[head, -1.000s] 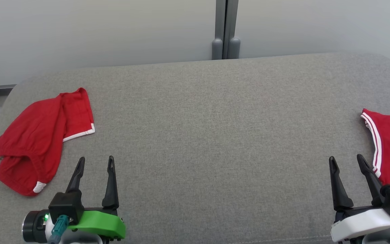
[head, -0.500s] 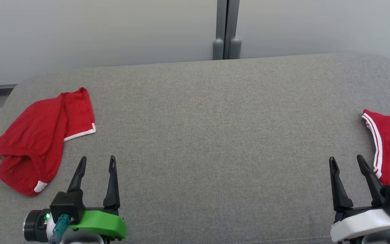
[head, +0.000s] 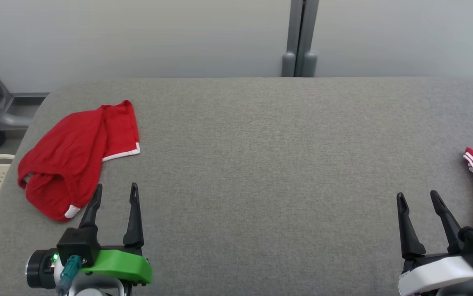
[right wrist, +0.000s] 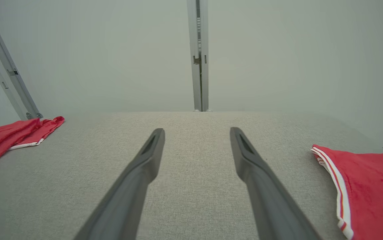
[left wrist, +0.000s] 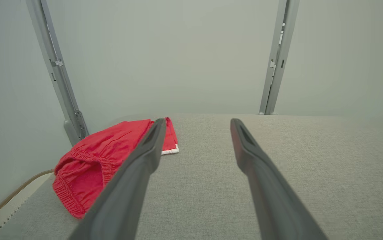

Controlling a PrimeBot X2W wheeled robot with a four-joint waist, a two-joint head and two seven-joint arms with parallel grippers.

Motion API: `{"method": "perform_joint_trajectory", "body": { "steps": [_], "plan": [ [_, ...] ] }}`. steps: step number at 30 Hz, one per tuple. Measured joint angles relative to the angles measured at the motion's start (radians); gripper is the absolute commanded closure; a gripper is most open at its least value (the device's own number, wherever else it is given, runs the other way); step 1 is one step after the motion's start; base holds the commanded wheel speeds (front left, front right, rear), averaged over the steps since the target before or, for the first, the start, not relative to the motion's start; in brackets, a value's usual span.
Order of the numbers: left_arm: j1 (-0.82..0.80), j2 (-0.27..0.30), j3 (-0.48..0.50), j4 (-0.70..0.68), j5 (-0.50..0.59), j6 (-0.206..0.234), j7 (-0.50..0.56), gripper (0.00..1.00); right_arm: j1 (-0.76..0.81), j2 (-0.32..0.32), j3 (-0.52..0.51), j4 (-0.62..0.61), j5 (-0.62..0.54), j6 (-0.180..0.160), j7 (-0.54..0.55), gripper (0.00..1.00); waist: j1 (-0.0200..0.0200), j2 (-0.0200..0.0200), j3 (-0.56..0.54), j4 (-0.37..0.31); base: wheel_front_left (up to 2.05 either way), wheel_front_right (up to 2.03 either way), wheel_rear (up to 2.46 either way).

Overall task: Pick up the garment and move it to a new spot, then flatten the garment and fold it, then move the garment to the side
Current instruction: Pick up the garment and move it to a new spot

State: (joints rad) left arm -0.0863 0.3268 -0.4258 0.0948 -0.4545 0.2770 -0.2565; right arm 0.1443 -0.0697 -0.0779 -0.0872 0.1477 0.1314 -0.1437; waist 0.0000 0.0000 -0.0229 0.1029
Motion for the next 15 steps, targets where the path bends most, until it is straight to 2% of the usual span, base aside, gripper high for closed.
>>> {"method": "perform_joint_trajectory", "body": {
  "steps": [6,15],
  "plan": [
    [-0.006,-0.005,0.025,-0.011,-0.011,0.006,-0.001,0.0,0.005,0.002,0.022,-0.009,0.009,0.0,0.0,0.0,0.0,0.0,-0.006,0.092,0.0,0.0,0.0],
    [-0.025,-0.006,0.065,-0.022,-0.013,0.006,-0.002,0.0,0.0,0.007,0.048,-0.002,0.017,0.0,-0.007,0.0,0.0,0.0,-0.018,0.266,0.0,0.0,0.0]
  ]
}}
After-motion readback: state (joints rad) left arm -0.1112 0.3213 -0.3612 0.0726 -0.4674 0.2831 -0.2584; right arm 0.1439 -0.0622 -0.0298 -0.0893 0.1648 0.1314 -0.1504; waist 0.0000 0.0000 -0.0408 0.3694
